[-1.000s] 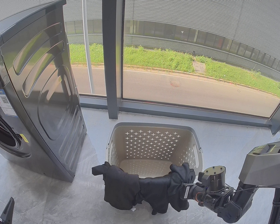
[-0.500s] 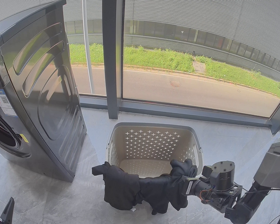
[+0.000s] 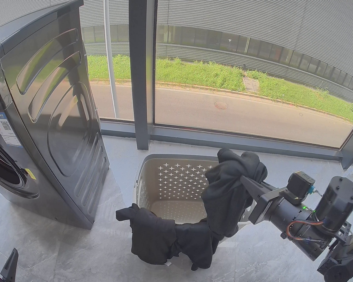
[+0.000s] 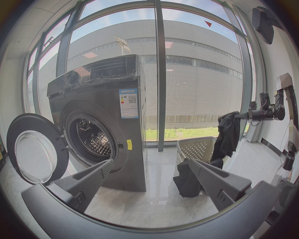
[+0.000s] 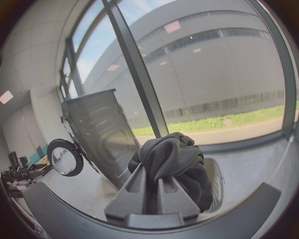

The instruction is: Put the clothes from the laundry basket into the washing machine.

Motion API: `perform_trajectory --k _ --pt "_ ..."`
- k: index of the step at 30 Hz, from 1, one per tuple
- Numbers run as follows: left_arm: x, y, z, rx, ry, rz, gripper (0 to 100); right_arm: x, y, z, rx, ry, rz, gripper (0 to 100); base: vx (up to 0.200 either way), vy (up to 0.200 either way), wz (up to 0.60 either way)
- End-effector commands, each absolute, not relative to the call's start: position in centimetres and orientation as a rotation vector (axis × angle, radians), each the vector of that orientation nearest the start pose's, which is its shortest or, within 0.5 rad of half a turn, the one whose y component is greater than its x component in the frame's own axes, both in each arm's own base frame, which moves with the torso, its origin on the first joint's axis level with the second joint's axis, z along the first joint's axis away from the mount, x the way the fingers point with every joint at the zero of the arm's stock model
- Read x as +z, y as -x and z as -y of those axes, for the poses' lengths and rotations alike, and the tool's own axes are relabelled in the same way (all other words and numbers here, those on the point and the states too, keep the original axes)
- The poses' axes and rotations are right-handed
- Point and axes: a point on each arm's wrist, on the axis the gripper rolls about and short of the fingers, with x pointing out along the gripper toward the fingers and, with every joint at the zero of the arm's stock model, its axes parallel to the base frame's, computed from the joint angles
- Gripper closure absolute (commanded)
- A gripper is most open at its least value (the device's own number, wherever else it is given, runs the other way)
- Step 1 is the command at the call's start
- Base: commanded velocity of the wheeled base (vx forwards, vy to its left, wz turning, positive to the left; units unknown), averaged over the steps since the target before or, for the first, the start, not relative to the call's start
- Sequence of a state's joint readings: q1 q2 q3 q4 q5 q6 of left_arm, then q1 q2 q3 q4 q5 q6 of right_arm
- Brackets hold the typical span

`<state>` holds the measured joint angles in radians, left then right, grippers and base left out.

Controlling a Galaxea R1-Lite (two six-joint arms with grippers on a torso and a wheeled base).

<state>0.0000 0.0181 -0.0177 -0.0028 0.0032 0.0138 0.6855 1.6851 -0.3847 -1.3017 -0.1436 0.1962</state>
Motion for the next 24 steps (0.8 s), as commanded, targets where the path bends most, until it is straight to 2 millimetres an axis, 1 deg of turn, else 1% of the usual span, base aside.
perform_trajectory --k 1,4,12,16,23,24 --pt "7.6 2.3 0.0 0.003 -0.014 0.005 0 16.9 -18.9 -15.6 0.6 -0.185 0.06 100 0.0 0.0 0.0" --pt "7.6 2.3 0.0 0.003 -0.014 0.005 0 17.4 -19.0 -15.7 0.611 -0.151 0.12 100 0.0 0.0 0.0" --pt "7.6 2.3 0.0 0.003 -0.011 0.005 0 17.1 -19.2 -15.4 0.568 -0.122 0.111 100 0.0 0.0 0.0" --pt "7.6 2.3 0.0 0.003 -0.009 0.005 0 16.7 -19.8 -15.5 0.458 -0.113 0.099 100 0.0 0.0 0.0" --pt "7.6 2.3 0.0 0.003 -0.008 0.005 0 16.4 -20.0 -15.5 0.377 -0.112 0.088 100 0.0 0.0 0.0" --pt "7.6 2.3 0.0 0.003 -0.008 0.005 0 16.4 -20.1 -15.5 0.364 -0.111 0.087 100 -0.2 0.0 0.0"
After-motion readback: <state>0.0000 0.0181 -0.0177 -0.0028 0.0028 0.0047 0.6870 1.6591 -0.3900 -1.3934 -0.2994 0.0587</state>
